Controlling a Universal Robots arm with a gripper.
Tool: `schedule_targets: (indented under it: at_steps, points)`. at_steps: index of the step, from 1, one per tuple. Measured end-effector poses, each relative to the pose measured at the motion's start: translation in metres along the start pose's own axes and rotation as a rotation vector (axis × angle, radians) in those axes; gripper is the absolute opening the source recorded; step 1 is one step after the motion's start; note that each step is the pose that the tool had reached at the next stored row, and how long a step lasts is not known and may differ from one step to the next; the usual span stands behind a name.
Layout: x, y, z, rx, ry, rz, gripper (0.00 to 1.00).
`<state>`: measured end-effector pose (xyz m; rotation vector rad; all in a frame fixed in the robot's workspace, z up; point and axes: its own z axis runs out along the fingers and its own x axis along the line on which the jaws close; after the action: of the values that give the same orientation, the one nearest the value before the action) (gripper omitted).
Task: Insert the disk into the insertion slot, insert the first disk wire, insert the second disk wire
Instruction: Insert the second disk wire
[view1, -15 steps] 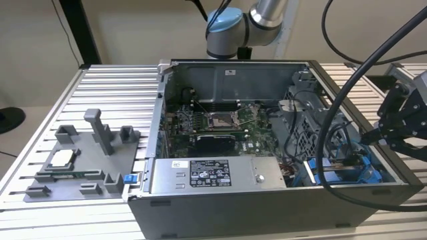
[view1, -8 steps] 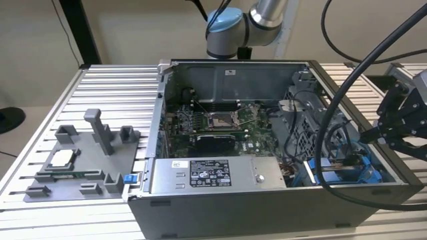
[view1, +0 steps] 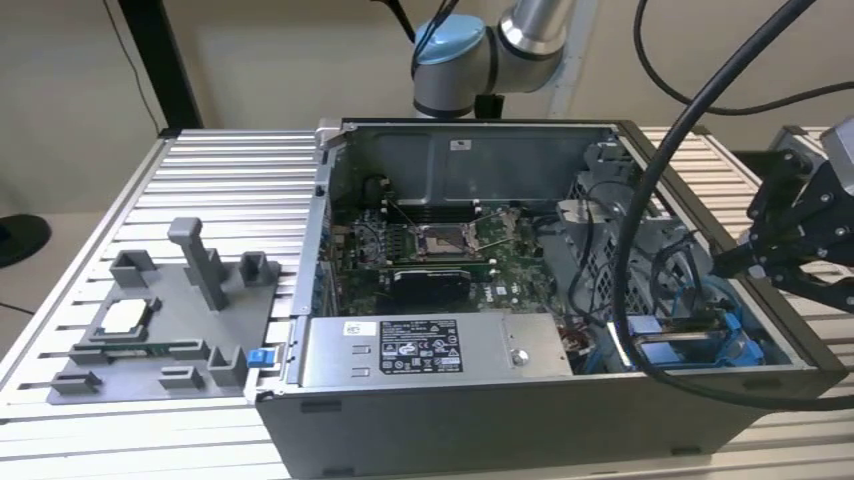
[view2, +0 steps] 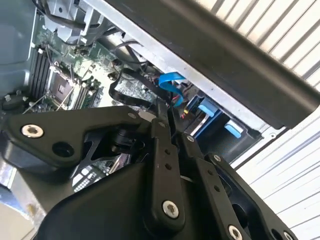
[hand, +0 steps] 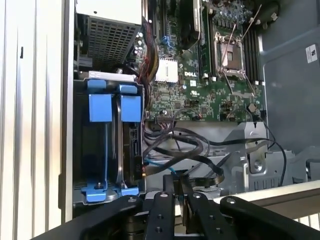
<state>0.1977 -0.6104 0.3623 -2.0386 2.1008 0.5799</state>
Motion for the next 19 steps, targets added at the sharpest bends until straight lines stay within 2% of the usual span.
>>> schedule_targets:
  at_steps: [7,8,9,11,14,15,16,17,19]
  points:
    - [0.0016,0.024,0.0021,0.0001,0.0006,0.0,0.0]
    - [0.0022,0.0279,0.0026,0.0002,0.0035,0.001,0.0]
    - [0.0026,0.0313,0.003,0.0006,0.0103,0.002,0.0]
    - [0.0032,0.0359,0.0036,0.002,0.0325,0.005,0.0]
    - [0.0038,0.043,0.0046,0.006,0.0756,0.011,0.0]
    - [0.0039,0.0448,0.0048,0.0129,0.089,0.011,0.0]
    - [0.0041,0.0464,0.0051,0.0258,0.0991,0.008,0.0]
    - [0.0041,0.0479,0.0053,0.0426,0.1078,0.004,0.0]
    - [0.0043,0.0506,0.0058,0.0778,0.1207,-0.006,0.0]
